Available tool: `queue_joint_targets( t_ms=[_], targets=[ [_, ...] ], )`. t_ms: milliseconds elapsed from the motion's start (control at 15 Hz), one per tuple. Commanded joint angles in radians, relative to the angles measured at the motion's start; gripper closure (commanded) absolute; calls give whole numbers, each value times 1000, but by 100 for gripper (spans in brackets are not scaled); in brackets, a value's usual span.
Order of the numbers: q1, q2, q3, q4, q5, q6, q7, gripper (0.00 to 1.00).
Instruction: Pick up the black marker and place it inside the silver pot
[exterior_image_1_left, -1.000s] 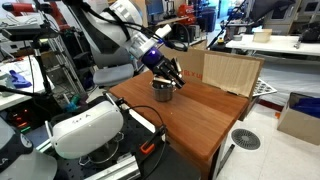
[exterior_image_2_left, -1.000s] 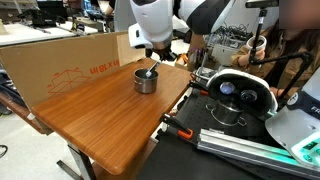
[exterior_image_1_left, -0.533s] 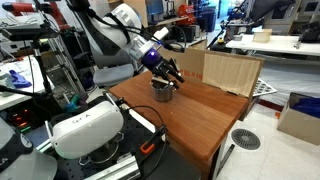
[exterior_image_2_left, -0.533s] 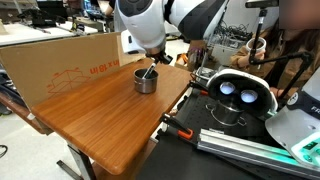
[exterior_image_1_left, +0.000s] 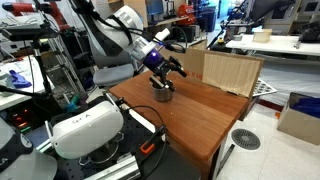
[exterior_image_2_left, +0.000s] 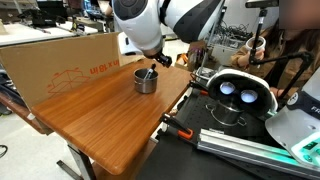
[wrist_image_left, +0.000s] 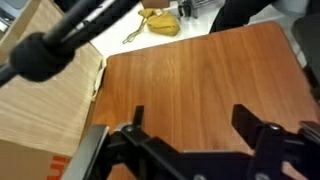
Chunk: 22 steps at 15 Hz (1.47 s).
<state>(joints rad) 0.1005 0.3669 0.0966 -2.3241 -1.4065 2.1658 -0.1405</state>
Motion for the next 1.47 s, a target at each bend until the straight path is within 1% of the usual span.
queue_joint_targets(
  t_ms=[0,267,533,800,1000,1267,1333,1400],
  targets=[
    [2,9,8,10,-25,-33,24,0],
    [-3,-14,10,-6,-23,-14,26,0],
    [-15,-82,20,-43,-10,40,21,0],
    [-22,-199,24,-110,20,118,11,0],
    [-24,-294,15,-166,35,187,16,0],
    [-24,-400,0,-224,62,250,20,0],
    [-12,-344,5,-183,43,203,13,0],
    [-12,-359,4,-191,45,206,13,0]
  ],
)
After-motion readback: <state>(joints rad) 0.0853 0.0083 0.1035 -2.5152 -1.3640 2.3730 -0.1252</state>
